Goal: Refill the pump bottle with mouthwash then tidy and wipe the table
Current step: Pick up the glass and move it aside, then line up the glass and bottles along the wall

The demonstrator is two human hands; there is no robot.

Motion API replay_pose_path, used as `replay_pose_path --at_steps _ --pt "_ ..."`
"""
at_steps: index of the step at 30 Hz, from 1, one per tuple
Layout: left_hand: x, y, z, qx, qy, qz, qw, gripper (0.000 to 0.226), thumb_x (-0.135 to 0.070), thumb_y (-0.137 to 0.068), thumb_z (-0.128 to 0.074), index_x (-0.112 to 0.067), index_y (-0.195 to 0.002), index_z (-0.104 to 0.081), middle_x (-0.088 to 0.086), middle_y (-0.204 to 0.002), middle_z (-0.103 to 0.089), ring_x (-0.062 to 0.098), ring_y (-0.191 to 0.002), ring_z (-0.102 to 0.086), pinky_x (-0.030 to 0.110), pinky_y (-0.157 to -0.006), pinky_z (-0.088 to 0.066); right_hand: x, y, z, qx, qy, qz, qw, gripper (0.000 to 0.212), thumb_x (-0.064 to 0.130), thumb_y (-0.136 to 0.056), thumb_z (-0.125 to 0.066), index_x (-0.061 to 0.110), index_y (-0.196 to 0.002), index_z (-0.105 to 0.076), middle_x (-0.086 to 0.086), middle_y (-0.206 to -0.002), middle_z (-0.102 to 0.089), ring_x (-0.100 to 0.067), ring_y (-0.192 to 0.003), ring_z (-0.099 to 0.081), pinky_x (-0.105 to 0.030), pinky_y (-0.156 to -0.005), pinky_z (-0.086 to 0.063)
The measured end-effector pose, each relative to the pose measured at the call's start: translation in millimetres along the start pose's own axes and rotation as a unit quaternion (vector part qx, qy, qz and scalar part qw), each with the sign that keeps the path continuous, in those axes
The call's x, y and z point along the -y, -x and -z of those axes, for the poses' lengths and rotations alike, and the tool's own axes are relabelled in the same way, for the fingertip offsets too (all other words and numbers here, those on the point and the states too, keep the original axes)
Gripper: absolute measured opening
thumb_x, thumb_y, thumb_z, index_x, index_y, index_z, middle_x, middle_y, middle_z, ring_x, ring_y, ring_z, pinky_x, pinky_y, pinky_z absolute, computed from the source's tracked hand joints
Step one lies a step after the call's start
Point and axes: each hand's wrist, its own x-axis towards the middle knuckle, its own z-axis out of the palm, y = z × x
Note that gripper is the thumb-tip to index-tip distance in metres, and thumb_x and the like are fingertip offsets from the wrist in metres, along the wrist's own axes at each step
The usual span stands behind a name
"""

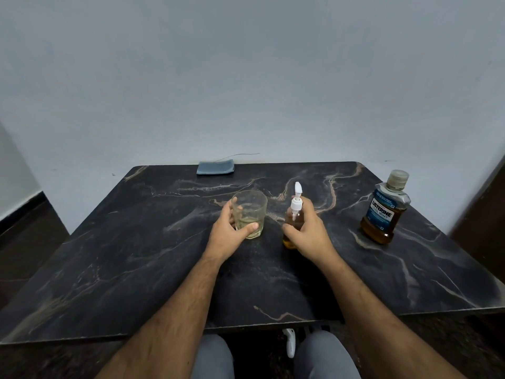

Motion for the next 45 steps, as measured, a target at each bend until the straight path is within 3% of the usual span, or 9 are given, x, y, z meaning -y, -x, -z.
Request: replay_pose_path --at_steps 4,10,17,22,24,27,35,45 --pt "-3 1 -2 0.001 -0.019 0.0 1.0 0.101 -0.035 -0.068 -0.088 -0.033 -0.15 -0.028 -0.013 -0.132 -0.057 0.01 -0.121 -0.055 0.04 -0.11 -0.043 -8 0 6 0.016 -0.035 -0.043 0.998 0.053 0.018 -0.064 -0.056 0.024 -0.116 -0.057 0.004 -0.094 -0.069 -0.018 -0.091 -0.066 -0.041 -0.086 -0.054" --pt "-5 3 -4 -0.012 -0.033 -0.008 0.999 0.095 -0.027 -0.07 -0.087 -0.031 -0.147 -0.033 -0.015 -0.126 -0.06 0.006 -0.115 -0.059 0.038 -0.107 -0.046 -15 2 12 0.055 -0.125 -0.048 0.989 0.04 -0.004 -0.079 -0.072 0.017 -0.112 -0.063 -0.001 -0.108 -0.072 -0.012 -0.104 -0.068 -0.035 -0.1 -0.051" --pt "-4 0 -3 -0.004 -0.024 0.004 1.0 0.095 -0.027 -0.067 -0.089 -0.028 -0.146 -0.035 -0.011 -0.131 -0.06 0.007 -0.117 -0.06 0.041 -0.106 -0.047 -22 -2 20 0.097 -0.139 -0.068 0.983 0.049 -0.009 -0.077 -0.074 0.024 -0.111 -0.062 -0.003 -0.114 -0.07 -0.017 -0.11 -0.066 -0.034 -0.102 -0.049" --pt "-6 -5 -3 -0.01 -0.018 0.021 1.0 0.094 -0.017 -0.067 -0.089 -0.026 -0.145 -0.037 -0.021 -0.116 -0.059 0.0 -0.107 -0.06 0.037 -0.105 -0.047 -29 -8 18 0.025 -0.124 -0.094 0.987 0.048 -0.004 -0.07 -0.082 0.011 -0.112 -0.064 -0.009 -0.104 -0.073 -0.023 -0.101 -0.07 -0.038 -0.092 -0.055" --pt "-9 -12 -3 -0.009 -0.016 0.026 0.999 0.097 -0.016 -0.067 -0.089 -0.026 -0.147 -0.035 -0.018 -0.121 -0.059 -0.002 -0.106 -0.059 0.036 -0.106 -0.047 -27 -17 17 -0.011 -0.112 -0.096 0.989 0.049 -0.002 -0.07 -0.083 0.009 -0.112 -0.063 -0.009 -0.101 -0.073 -0.022 -0.097 -0.07 -0.035 -0.088 -0.057" --pt "-14 -28 -1 -0.015 -0.005 0.032 0.999 0.103 -0.024 -0.063 -0.091 -0.027 -0.148 -0.033 -0.009 -0.133 -0.057 0.007 -0.116 -0.059 0.039 -0.108 -0.045 -21 -34 16 -0.045 -0.091 -0.085 0.991 0.048 0.002 -0.07 -0.084 0.011 -0.112 -0.062 -0.005 -0.1 -0.072 -0.014 -0.094 -0.069 -0.027 -0.085 -0.057" --pt "-24 -111 0 -0.027 -0.013 0.032 0.999 0.105 -0.034 -0.057 -0.089 -0.032 -0.146 -0.033 -0.005 -0.135 -0.058 0.013 -0.119 -0.059 0.044 -0.107 -0.046 -19 -114 6 -0.082 -0.043 -0.082 0.992 0.045 0.013 -0.072 -0.086 0.021 -0.109 -0.061 0.003 -0.097 -0.07 -0.011 -0.093 -0.067 -0.028 -0.085 -0.056" --pt "3 -240 -1 -0.064 -0.013 0.052 0.997 0.094 -0.016 -0.072 -0.086 -0.025 -0.148 -0.032 0.0 -0.14 -0.056 0.018 -0.124 -0.056 0.045 -0.11 -0.042 -61 -241 -30 -0.089 -0.004 -0.1 0.991 0.046 0.022 -0.074 -0.085 0.019 -0.113 -0.061 0.001 -0.102 -0.071 -0.015 -0.097 -0.067 -0.038 -0.09 -0.057"
